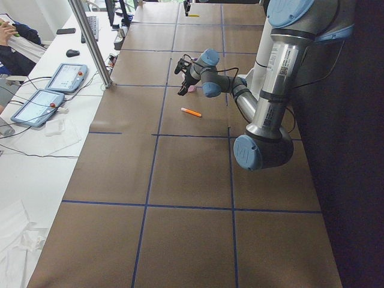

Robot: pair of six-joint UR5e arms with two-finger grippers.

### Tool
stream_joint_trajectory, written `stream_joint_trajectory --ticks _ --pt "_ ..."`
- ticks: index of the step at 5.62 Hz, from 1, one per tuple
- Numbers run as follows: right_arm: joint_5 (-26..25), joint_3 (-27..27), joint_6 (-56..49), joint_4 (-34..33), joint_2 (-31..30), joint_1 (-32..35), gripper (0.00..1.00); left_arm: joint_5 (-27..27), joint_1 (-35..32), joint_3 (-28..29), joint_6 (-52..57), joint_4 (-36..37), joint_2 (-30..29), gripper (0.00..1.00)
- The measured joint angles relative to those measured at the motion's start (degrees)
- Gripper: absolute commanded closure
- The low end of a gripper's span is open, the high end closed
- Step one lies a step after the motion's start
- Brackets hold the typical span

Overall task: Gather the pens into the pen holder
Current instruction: 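Move the left gripper back over the orange highlighter, then grasp the orange highlighter with the left gripper while the right gripper lifts the yellow highlighter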

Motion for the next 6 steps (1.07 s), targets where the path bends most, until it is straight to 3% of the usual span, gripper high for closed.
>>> stream_joint_trajectory --ticks 1,3,5,6 --pt "0.0 6.0 7.8 0.8 0.7 0.0 1.00 -3.3 0.1 1.8 0.0 0.2 -0.3 0.17" --pt "-2.0 10.4 22.4 9.8 3.6 -2.2 1.00 -7.2 0.1 8.1 1.9 1.1 -2.3 0.09" --pt "-11.3 13.0 38.6 21.6 5.7 -9.4 1.00 -8.0 0.2 12.9 5.1 1.4 -4.5 0.09" --pt "-19.6 16.7 45.0 23.6 6.2 -15.7 1.00 -8.1 0.2 14.8 5.9 1.4 -5.4 0.09"
